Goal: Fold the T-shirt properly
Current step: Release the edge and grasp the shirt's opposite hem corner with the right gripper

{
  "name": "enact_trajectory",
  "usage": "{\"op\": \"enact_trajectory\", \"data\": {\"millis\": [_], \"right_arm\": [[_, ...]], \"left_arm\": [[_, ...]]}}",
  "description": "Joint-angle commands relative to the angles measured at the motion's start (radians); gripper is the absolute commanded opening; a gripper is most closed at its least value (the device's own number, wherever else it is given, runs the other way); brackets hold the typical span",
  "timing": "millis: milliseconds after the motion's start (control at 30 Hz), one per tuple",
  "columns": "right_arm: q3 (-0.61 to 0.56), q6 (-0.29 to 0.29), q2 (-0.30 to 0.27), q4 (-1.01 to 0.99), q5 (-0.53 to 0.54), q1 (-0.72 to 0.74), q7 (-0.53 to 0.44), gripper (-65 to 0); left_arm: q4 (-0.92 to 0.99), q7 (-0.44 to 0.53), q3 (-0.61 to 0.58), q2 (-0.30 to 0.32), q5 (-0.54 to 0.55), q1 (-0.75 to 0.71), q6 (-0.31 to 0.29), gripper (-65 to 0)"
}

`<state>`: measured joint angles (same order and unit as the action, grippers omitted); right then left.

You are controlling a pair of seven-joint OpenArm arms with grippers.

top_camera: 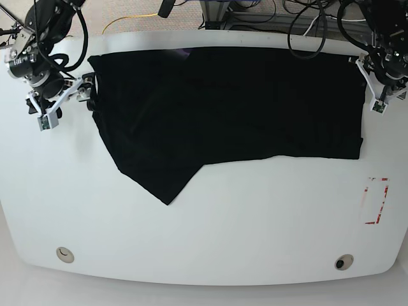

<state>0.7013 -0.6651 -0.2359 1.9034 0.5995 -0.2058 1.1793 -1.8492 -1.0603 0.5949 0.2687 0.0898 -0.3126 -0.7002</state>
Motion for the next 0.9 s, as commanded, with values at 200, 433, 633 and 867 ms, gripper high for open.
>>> {"op": "enact_trajectory", "data": {"millis": [200,433,633,867], "right_arm": [[-0.122,0.035,-0.049,-0.155,-0.074,0.233,-0.022,-9.5],[-0.213,0.034,-0.053,-0.339,-0.166,0.405,-0.066,-9.8],[-0.292,0.034,-0.053,-0.552,-0.224,0.532,-0.155,-10.1],[-0.380,0.034,-0.049,-0.807,-0.280,0.618,-0.313,-10.3]], "left_arm": [[-0.017,0.005,0.006,0.014,-0.003,0.020,0.002,-27.1],[-0.017,0.005,0.007,0.013,-0.003,0.019,0.002,-27.1],[-0.017,0.005,0.007,0.011,-0.003,0.019,0.002,-27.1],[-0.016,0.005,0.007,0.010,-0.003,0.022,0.002,-27.1]]}}
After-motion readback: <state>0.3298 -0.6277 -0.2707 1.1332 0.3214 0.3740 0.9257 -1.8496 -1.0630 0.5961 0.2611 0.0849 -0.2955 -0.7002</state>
